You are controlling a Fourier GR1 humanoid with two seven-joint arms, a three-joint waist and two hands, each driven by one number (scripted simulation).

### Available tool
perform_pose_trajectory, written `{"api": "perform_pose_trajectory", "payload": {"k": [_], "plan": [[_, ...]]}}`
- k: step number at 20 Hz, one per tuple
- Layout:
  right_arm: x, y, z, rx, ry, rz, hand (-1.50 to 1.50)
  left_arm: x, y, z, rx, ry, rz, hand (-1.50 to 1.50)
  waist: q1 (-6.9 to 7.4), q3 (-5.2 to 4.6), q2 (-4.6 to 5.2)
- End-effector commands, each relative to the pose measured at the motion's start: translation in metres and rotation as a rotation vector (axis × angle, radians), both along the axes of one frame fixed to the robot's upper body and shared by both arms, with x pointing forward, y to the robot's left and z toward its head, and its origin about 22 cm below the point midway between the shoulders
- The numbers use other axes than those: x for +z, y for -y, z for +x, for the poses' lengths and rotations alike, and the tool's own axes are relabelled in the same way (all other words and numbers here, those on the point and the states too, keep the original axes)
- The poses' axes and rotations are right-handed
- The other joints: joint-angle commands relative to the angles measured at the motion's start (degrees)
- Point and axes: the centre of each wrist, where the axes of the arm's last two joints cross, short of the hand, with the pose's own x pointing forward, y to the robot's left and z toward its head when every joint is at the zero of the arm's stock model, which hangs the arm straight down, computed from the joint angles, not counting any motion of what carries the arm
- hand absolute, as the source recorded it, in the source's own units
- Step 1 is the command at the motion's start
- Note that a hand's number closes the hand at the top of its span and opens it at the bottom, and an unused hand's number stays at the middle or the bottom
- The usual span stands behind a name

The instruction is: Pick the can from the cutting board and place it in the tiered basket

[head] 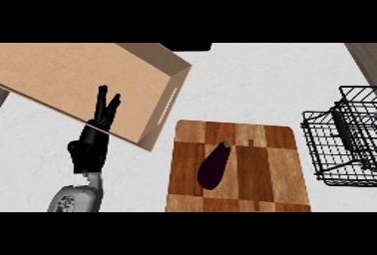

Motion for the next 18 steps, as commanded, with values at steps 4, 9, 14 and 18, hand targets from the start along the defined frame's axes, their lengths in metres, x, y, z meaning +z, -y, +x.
{"api": "perform_pose_trajectory", "payload": {"k": [4,9,14,18], "plan": [[0.020,0.046,-0.058,-0.215,0.128,0.126,-1.50,0.000,0.004,-0.006,-0.004,0.000,-0.009,0.00,-0.60,-0.02,-0.30],[0.017,0.104,-0.110,-0.274,0.227,0.268,-1.50,0.011,-0.016,0.000,0.009,-0.010,0.000,0.00,-1.24,0.02,-0.42],[-0.014,0.145,-0.195,-0.255,0.248,0.297,-1.50,0.003,-0.009,0.001,0.034,-0.007,0.001,0.00,-2.64,0.08,-0.40],[-0.022,0.178,-0.250,-0.210,0.264,0.324,-1.50,0.008,-0.016,-0.007,0.053,0.012,0.012,0.00,-2.79,0.16,-0.50]]}}
